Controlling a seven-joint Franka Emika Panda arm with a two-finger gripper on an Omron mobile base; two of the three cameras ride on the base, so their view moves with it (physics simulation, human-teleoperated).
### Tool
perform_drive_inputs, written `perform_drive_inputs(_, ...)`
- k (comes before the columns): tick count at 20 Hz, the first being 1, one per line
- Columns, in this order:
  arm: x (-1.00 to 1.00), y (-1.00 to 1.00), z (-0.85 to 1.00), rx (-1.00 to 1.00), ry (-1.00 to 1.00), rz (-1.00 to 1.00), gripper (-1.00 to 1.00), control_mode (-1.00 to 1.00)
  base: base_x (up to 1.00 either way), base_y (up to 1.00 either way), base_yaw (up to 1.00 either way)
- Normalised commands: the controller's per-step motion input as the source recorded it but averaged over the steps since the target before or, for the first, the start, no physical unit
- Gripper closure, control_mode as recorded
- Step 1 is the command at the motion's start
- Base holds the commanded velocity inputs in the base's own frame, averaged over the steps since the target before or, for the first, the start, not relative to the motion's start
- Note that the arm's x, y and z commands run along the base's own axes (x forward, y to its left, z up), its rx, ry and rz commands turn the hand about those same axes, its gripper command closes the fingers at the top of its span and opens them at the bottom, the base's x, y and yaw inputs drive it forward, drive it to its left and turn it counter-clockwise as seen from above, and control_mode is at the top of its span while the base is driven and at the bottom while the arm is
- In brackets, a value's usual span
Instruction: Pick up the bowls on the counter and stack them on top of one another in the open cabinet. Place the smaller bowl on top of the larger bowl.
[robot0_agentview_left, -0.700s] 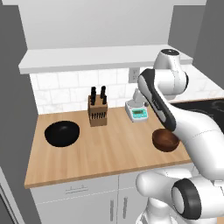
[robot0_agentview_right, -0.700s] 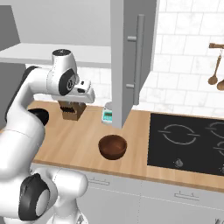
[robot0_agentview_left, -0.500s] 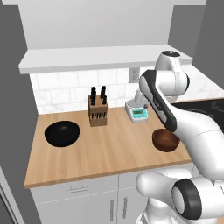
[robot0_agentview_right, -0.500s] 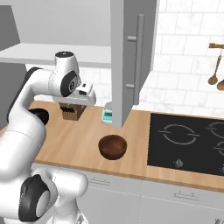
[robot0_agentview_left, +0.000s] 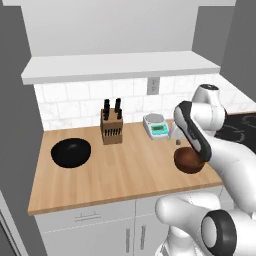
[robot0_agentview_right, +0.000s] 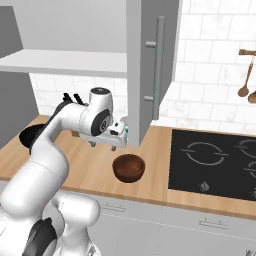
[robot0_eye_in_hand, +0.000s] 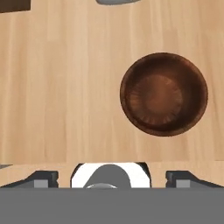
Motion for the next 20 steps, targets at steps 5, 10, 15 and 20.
perform_drive_inputs(5, 0.36, 0.05, -0.73, -0.21, 0.01, 0.0, -1.0, -1.0, 0.0, 0.0, 0.0)
perform_drive_inputs(10, 0.28, 0.0, -0.4, -0.16, -0.11, 0.0, -1.0, -1.0, 0.0, 0.0, 0.0)
perform_drive_inputs(15, 0.13, -0.02, -0.38, -0.06, 0.0, 0.0, -1.0, -1.0, 0.0, 0.0, 0.0)
perform_drive_inputs(20, 0.17, -0.02, -0.33, -0.02, 0.01, 0.0, -1.0, -1.0, 0.0, 0.0, 0.0)
